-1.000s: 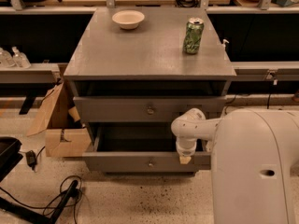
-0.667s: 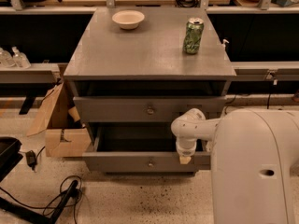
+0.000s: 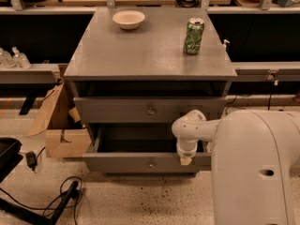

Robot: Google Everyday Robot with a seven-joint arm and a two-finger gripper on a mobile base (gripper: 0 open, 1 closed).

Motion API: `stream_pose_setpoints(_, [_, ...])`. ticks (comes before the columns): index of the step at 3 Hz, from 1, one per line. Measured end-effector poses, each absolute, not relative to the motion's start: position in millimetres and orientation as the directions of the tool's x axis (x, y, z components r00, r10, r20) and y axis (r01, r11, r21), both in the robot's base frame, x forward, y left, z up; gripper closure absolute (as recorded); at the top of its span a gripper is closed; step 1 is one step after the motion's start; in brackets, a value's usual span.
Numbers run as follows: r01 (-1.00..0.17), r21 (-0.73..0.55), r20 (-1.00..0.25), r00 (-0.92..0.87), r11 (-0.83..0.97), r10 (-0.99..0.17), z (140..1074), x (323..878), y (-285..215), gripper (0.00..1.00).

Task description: Open middle drawer

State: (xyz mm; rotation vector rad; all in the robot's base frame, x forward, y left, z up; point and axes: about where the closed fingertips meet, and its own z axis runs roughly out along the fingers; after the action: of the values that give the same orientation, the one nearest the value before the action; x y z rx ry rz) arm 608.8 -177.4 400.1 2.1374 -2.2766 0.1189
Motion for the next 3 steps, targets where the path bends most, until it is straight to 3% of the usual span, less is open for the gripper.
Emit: stream_pose_setpoints(3, [-0.990,0.054,0.083,-0.129,0.134,-0.988,405,558,-195,1.00])
